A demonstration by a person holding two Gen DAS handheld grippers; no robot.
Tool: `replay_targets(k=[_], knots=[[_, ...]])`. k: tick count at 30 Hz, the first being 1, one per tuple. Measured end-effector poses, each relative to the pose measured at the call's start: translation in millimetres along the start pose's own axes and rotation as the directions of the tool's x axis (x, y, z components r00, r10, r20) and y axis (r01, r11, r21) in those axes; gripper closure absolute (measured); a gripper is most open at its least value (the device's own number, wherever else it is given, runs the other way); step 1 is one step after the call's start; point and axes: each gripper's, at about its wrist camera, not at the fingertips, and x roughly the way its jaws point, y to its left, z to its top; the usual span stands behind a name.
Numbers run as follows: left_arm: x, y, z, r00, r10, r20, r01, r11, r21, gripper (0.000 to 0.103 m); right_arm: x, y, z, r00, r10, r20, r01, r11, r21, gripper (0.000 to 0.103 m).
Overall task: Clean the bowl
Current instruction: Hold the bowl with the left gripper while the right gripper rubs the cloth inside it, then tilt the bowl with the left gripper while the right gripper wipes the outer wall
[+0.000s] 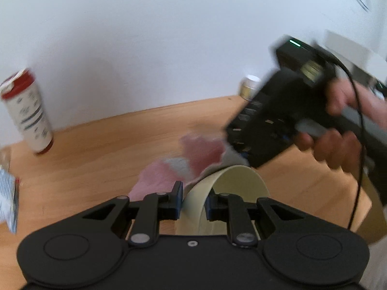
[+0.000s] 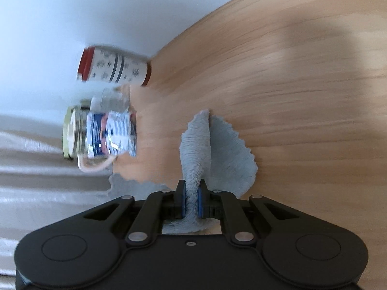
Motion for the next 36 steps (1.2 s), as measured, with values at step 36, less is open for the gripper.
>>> replay_targets(k=[36], knots=[[44,39,-8,0.999,0.002,-0.054,-0.022,0.932,-0.361,0.086,-21,-13,-1,0.99,-0.075,0.116,0.068,0.996,0.058,0.091]])
